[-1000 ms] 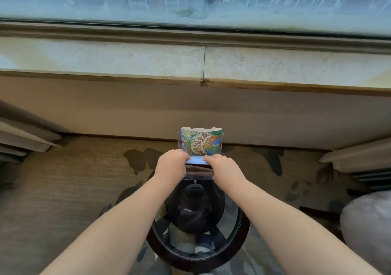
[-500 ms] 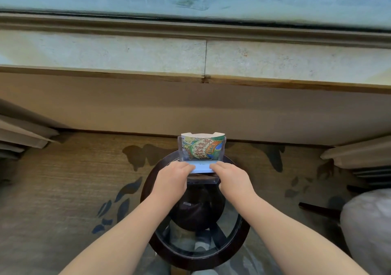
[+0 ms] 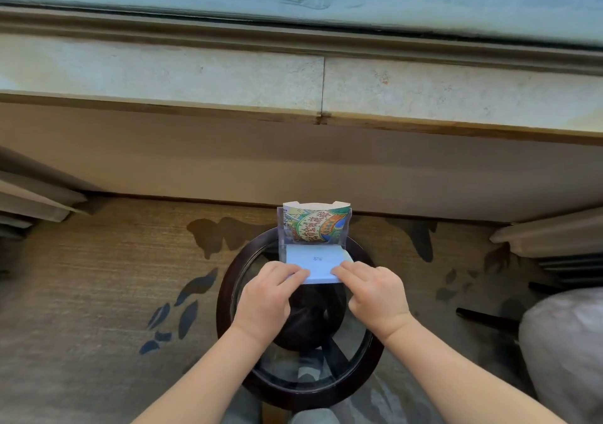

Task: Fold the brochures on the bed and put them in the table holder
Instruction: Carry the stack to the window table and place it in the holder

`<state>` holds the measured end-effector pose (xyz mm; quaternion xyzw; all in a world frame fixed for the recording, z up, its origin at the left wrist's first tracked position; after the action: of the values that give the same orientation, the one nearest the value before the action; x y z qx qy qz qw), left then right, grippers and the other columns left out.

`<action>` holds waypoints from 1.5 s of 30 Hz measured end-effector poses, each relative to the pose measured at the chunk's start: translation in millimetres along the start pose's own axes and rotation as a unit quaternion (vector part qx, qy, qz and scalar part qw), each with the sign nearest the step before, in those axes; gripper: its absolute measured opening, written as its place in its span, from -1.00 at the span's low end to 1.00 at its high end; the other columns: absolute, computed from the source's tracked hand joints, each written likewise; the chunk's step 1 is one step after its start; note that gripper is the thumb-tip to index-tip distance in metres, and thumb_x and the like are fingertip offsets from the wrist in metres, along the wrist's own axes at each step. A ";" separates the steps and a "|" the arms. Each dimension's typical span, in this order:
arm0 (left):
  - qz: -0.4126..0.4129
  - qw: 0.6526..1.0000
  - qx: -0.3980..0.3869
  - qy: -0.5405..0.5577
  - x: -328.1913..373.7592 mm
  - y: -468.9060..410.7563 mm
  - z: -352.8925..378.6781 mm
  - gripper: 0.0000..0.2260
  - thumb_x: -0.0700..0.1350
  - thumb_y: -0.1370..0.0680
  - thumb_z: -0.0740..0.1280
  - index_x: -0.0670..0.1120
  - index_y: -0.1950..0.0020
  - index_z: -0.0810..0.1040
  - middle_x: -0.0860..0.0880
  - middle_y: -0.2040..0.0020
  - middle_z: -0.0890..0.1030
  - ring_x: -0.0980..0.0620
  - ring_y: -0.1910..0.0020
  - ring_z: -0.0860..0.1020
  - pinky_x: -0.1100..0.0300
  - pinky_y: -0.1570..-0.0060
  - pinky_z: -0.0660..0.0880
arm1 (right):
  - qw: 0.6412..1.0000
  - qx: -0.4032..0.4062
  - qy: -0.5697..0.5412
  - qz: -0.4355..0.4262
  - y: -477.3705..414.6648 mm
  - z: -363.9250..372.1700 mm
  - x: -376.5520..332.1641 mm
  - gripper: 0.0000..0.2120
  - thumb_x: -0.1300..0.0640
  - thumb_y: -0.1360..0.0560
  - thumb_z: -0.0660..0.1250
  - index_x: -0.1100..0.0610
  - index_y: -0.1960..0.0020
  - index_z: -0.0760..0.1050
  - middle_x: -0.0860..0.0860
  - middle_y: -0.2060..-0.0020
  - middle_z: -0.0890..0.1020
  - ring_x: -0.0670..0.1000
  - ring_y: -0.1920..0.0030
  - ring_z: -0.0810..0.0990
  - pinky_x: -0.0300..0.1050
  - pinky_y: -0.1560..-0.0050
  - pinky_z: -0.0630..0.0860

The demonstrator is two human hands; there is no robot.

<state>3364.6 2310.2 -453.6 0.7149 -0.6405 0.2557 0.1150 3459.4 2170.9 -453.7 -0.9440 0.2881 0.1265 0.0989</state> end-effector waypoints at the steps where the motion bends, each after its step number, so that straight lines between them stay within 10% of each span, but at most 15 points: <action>1: 0.006 1.000 -0.001 -0.003 1.6 2.7 1.3 -0.69 -0.36 -0.48 0.33 -0.15 -0.15 0.70 -0.06 -0.03 0.68 -0.10 -0.01 0.64 0.01 0.05 0.67 | 1.000 0.008 0.001 -0.005 3.2 -1.5 -1.4 -0.53 0.42 -0.17 0.29 0.09 0.01 0.67 -0.08 0.19 0.64 0.02 0.29 0.57 -0.08 0.49 0.34; 19: 0.022 1.000 -0.002 0.011 12.1 19.5 -14.3 -0.53 -0.14 -0.73 -0.02 -0.16 -0.15 0.72 -0.07 0.01 0.69 -0.07 0.04 0.64 0.10 0.10 0.66 | 0.996 0.045 0.031 -0.068 18.1 -20.7 -22.6 -0.57 0.43 -0.33 0.21 0.09 -0.01 0.69 -0.09 0.14 0.67 0.00 0.31 0.56 -0.09 0.43 0.26; 24: 0.016 0.999 -0.034 0.016 12.4 27.8 -5.3 -0.70 -0.37 -0.47 0.41 -0.15 -0.15 0.71 -0.07 0.01 0.69 -0.07 0.07 0.64 0.08 0.14 0.66 | 0.997 0.045 0.031 -0.059 28.0 -16.6 -23.6 -0.49 0.41 -0.40 0.01 0.09 0.03 0.69 -0.10 0.18 0.65 0.01 0.34 0.51 -0.08 0.41 0.21; 45: 0.015 1.000 0.019 -0.009 2.2 -37.0 -25.8 -0.67 -0.30 -0.57 0.18 -0.21 -0.19 0.68 -0.12 -0.01 0.68 -0.12 -0.01 0.63 0.05 0.02 0.64 | 0.995 0.091 0.013 -0.040 -29.5 -38.7 5.1 -0.61 0.44 -0.33 0.35 0.13 -0.06 0.69 -0.03 0.01 0.72 0.05 0.13 0.68 -0.08 0.32 0.37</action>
<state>3395.2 2326.7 -424.7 0.7096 -0.6473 0.2628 0.0922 3487.3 2182.2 -415.1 -0.9434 0.2612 0.0837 0.1862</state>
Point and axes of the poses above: each hand's wrist, its own y-axis away from the middle knuckle, its own z-axis out of the palm, x = y × z, the point moved 9 cm from there along -y, towards the middle knuckle
